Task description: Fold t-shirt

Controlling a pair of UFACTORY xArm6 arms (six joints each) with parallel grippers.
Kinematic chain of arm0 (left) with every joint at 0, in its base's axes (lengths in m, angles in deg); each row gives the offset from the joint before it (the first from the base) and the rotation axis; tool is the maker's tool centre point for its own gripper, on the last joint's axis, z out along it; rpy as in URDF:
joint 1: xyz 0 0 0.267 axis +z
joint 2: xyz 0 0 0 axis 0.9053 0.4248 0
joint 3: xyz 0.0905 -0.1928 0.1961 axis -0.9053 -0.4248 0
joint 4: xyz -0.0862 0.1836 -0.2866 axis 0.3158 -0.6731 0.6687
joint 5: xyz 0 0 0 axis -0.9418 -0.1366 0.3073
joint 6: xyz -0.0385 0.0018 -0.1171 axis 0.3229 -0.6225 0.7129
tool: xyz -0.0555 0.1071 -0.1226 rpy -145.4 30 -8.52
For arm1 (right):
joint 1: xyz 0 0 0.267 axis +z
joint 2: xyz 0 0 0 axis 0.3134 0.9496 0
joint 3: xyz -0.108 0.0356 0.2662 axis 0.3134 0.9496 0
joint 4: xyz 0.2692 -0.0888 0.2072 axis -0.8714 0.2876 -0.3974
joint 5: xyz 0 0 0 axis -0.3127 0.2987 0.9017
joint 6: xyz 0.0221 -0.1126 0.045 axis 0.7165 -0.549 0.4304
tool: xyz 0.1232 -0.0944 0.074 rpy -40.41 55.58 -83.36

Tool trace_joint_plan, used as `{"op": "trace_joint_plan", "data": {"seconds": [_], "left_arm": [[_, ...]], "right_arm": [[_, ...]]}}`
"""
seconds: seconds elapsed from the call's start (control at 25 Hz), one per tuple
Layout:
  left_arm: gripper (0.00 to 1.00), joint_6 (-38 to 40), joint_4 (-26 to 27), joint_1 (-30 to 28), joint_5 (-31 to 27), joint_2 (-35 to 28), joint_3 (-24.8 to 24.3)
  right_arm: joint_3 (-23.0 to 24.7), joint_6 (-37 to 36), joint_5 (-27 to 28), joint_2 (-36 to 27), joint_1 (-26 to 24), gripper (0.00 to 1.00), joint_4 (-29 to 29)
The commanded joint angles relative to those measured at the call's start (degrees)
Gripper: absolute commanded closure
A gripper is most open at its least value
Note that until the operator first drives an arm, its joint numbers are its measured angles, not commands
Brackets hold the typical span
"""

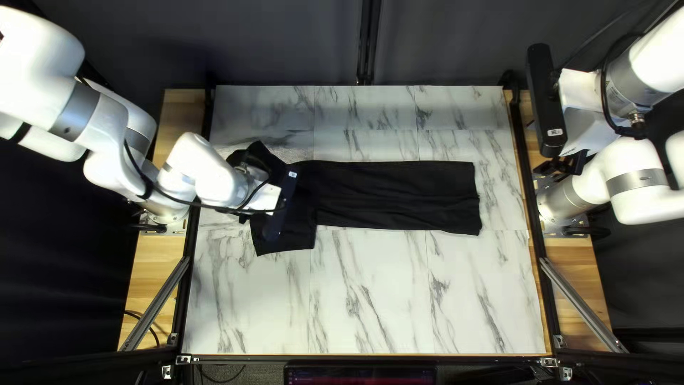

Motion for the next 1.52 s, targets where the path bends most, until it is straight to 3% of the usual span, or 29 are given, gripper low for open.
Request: {"op": "trace_joint_plan", "data": {"seconds": [0.04,0.2,0.24,0.64,0.8,0.88,1.08,1.24,1.36,1.52], "left_arm": [[0.22,-1.06,1.26,1.6,-0.24,0.06,-0.39],[0.49,-1.05,2.36,1.33,-1.21,-0.46,-0.54],[0.52,-0.91,2.58,1.07,-1.31,-0.3,-0.42],[0.48,-0.68,3.28,0.29,0.71,2.02,0.19],[0.28,-1.49,4.03,0.56,0.38,1.66,0.1],[0.27,-1.78,4.43,0.46,-0.09,1.36,0.17],[0.39,-2.19,4.68,0.76,0.28,1.66,0.17],[0.53,-2.22,5.0,0.44,0.33,1.49,0.14],[0.72,-2.22,4.99,0.31,0.43,1.62,0.33],[0.81,-3.12,4.59,1.79,1.91,2.54,0.14]], "right_arm": [[0.0,0.0,0.0,0.0,0.0,0.0,0.0],[0.0,0.0,0.0,0.0,0.0,0.0,0.0],[0.0,0.0,0.0,0.0,0.0,0.0,0.0],[0.0,0.0,0.0,0.0,0.0,0.0,0.0],[0.0,0.0,0.0,0.0,0.0,0.0,0.0],[0.0,0.0,0.0,0.0,0.0,0.0,0.0],[0.0,0.0,0.0,0.0,0.0,0.0,0.0],[0.0,0.0,0.0,0.0,0.0,0.0,0.0],[0.0,0.0,0.0,0.0,0.0,0.0,0.0],[0.0,0.0,0.0,0.0,0.0,0.0,0.0]]}}
